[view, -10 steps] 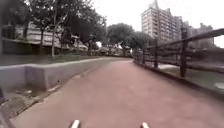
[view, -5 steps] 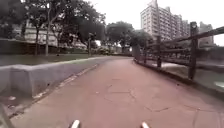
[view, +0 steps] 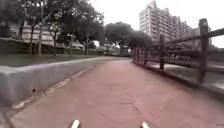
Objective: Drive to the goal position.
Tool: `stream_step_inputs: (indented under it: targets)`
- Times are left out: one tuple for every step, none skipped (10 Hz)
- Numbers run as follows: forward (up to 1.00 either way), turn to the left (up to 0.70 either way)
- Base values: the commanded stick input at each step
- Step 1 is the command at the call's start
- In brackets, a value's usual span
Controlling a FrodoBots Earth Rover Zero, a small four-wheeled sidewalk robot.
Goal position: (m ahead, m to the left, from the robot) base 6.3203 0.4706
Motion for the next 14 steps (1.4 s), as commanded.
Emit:
stream_step_inputs:
  targets:
    - [0.70,0.00]
    - [0.70,0.00]
    - [0.70,0.00]
    - [0.70,0.00]
    - [0.70,0.00]
    - [0.70,0.00]
    - [0.70,0.00]
    - [0.70,0.00]
    - [0.70,0.00]
    - [0.70,0.00]
    - [0.70,0.00]
    - [0.70,0.00]
    - [0.70,0.00]
    - [0.70,0.00]
